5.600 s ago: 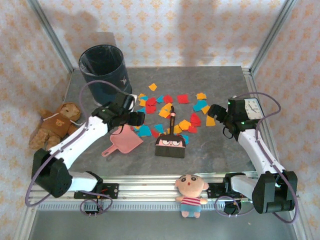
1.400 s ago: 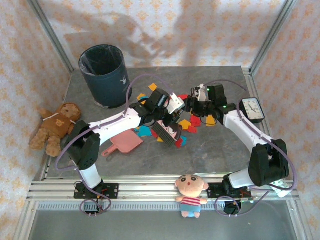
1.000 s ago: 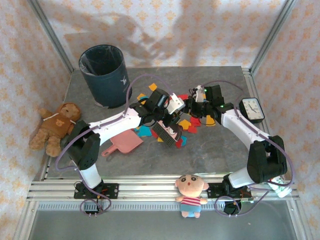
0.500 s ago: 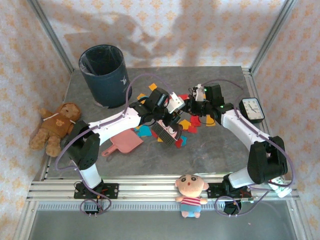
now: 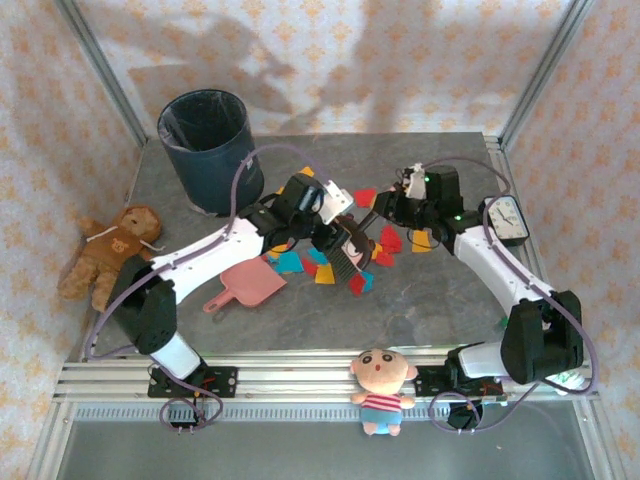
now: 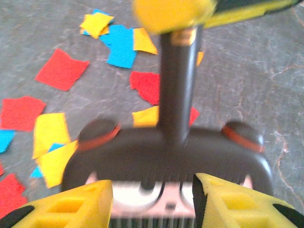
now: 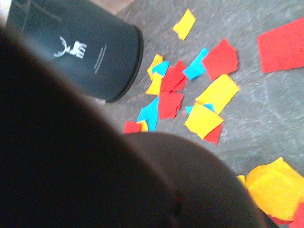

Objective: Sweep away the paper scraps from the table

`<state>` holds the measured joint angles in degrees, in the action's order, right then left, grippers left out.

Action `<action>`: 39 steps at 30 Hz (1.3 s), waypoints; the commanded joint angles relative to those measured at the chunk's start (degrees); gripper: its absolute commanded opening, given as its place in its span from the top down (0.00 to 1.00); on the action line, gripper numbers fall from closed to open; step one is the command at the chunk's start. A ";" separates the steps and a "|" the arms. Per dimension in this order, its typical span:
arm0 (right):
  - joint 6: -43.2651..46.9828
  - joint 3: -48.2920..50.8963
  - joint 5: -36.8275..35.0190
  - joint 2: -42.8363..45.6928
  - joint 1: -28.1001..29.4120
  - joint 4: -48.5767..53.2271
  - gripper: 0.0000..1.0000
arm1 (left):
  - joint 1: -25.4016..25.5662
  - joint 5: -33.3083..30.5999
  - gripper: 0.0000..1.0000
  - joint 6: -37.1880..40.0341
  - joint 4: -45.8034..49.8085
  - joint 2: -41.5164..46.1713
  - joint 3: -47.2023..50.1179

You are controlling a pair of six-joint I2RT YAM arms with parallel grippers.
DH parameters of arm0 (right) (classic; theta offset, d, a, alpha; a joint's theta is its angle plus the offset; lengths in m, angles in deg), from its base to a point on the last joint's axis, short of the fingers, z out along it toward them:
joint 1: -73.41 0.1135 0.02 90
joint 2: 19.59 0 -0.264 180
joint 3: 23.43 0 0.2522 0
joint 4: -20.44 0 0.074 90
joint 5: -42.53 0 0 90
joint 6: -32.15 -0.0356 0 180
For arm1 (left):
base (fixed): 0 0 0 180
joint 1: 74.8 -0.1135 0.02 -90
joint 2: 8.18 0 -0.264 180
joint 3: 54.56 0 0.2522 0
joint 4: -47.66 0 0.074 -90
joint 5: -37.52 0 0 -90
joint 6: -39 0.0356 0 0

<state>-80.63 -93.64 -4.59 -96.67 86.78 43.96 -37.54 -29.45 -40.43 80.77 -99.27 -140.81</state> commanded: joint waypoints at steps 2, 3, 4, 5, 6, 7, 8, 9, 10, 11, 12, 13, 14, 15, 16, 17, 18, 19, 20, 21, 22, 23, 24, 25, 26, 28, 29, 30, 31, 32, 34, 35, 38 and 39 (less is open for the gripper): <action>-0.72 0.21 -1.22 3.28 -2.17 -0.99 1.00 | -2.13 -5.15 0.53 -0.71 9.78 4.62 0.79; -0.70 0.11 -1.50 3.71 -2.50 -0.68 1.00 | -2.85 -5.57 0.53 -1.05 12.13 5.23 0.48; -0.59 0.11 -1.74 4.03 -2.75 -0.34 1.00 | -3.42 -5.88 0.53 -1.22 14.27 5.70 0.16; -0.34 -0.06 -2.19 4.36 -2.90 0.29 1.00 | -3.95 -6.43 0.53 -1.51 16.57 6.23 -0.18; -0.09 -0.22 -2.67 4.65 -3.10 1.03 1.00 | -4.42 -7.69 0.53 -1.77 18.54 6.80 -0.24; 0.08 -0.32 -2.95 4.90 -3.23 1.58 1.00 | -4.56 -8.83 0.53 -1.58 19.94 7.33 -0.11; 0.27 -0.52 -3.56 5.11 -3.39 2.31 1.00 | -4.56 -10.10 0.53 -1.15 21.51 7.85 0.14; 0.50 -0.65 -4.18 5.27 -3.65 3.06 1.00 | -4.52 -10.99 0.53 -0.83 22.96 8.34 0.45; 0.65 -0.70 -4.41 5.43 -3.87 3.56 1.00 | -4.56 -11.55 0.53 -0.73 24.22 8.68 0.70; 1.00 -0.78 -4.78 5.75 -4.04 4.14 1.00 | -4.56 -11.95 0.52 -0.78 25.61 8.97 0.99; 1.26 -0.92 -5.36 5.97 -4.23 4.91 1.00 | -4.52 -12.48 0.52 -1.25 26.70 9.13 1.41; 1.56 -1.03 -6.04 6.28 -4.41 5.73 1.00 | -4.56 -12.98 0.53 -1.93 27.74 9.10 1.68; 1.92 -1.12 -6.45 6.61 -4.64 6.39 1.00 | -4.53 -13.05 0.53 -2.87 29.00 9.00 1.88; 2.28 -1.20 -6.94 6.95 -4.83 6.95 1.00 | -4.56 -13.01 0.54 -3.93 30.10 8.76 2.22; 2.65 -1.30 -7.42 7.24 -4.97 7.49 1.00 | -4.55 -13.61 0.54 -5.57 30.55 8.77 2.74; 3.05 -1.46 -8.01 7.53 -5.10 8.33 1.00 | -4.56 -14.55 0.55 -8.01 31.20 8.42 3.26; 3.47 -1.71 -8.54 7.79 -5.23 9.13 1.00 | -4.56 -15.43 0.56 -10.17 32.32 7.77 3.32; 3.76 -1.78 -8.84 7.98 -5.28 9.60 1.00 | -4.54 -15.74 0.58 -11.80 33.38 7.06 3.46; 3.98 -1.85 -9.10 8.21 -5.45 9.92 1.00 | -4.53 -15.55 0.59 -13.24 34.33 6.28 3.78; 4.21 -1.89 -9.37 8.41 -5.54 10.32 1.00 | -4.52 -14.81 0.60 -14.25 35.07 5.58 4.21; 4.36 -1.91 -9.47 8.51 -5.63 10.54 1.00 | -4.47 -14.24 0.61 -15.08 35.39 5.25 4.70; 4.46 -2.00 -9.57 8.70 -5.70 10.72 1.00 | -4.21 -13.29 0.61 -15.69 35.13 5.13 5.71; 4.52 -2.00 -9.71 8.83 -5.72 10.81 1.00 | -3.97 -12.20 0.61 -16.05 34.56 5.14 6.77; 4.67 -2.00 -9.80 8.79 -5.72 10.96 1.00 | -3.74 -11.56 0.61 -16.19 34.01 5.22 7.64; 4.78 -2.00 -9.82 8.82 -5.74 11.09 1.00 | -3.55 -11.11 0.61 -16.41 33.42 5.14 8.64; 4.89 -2.00 -9.83 8.81 -5.81 11.16 1.00 | -3.10 -11.20 0.61 -16.37 32.79 4.58 9.76; 4.88 -2.00 -9.83 8.87 -5.85 11.29 1.00 | -2.75 -11.92 0.61 -16.34 32.52 4.08 10.12; 4.87 -2.00 -9.78 8.92 -5.81 11.17 1.00 | -2.40 -12.43 0.61 -16.08 32.39 3.57 10.33; 4.89 -2.00 -9.74 8.88 -5.79 11.16 1.00 | -2.08 -12.68 0.61 -15.69 32.37 3.16 10.50; 4.88 -2.00 -9.78 8.92 -5.82 11.16 1.00 | -1.80 -13.03 0.62 -15.49 32.31 2.49 10.57; 4.97 -1.92 -9.74 8.93 -5.81 11.25 1.00 | -1.28 -13.43 0.63 -15.19 31.98 1.44 10.71; 5.00 -1.83 -9.69 8.96 -5.81 11.37 1.00 | -0.88 -14.28 0.63 -15.32 31.73 0.99 10.93; 5.08 -1.59 -9.62 8.91 -5.81 11.51 1.00 | -0.42 -16.20 0.64 -15.62 30.72 -0.17 11.53; 5.07 -1.51 -9.48 8.96 -5.81 11.51 1.00 | -0.42 -16.65 0.64 -15.82 30.26 -0.53 11.65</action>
<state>-76.20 -93.66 -13.66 -89.26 81.22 56.13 -38.33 -42.76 -55.56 111.48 -98.83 -130.03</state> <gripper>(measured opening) 0.230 0.363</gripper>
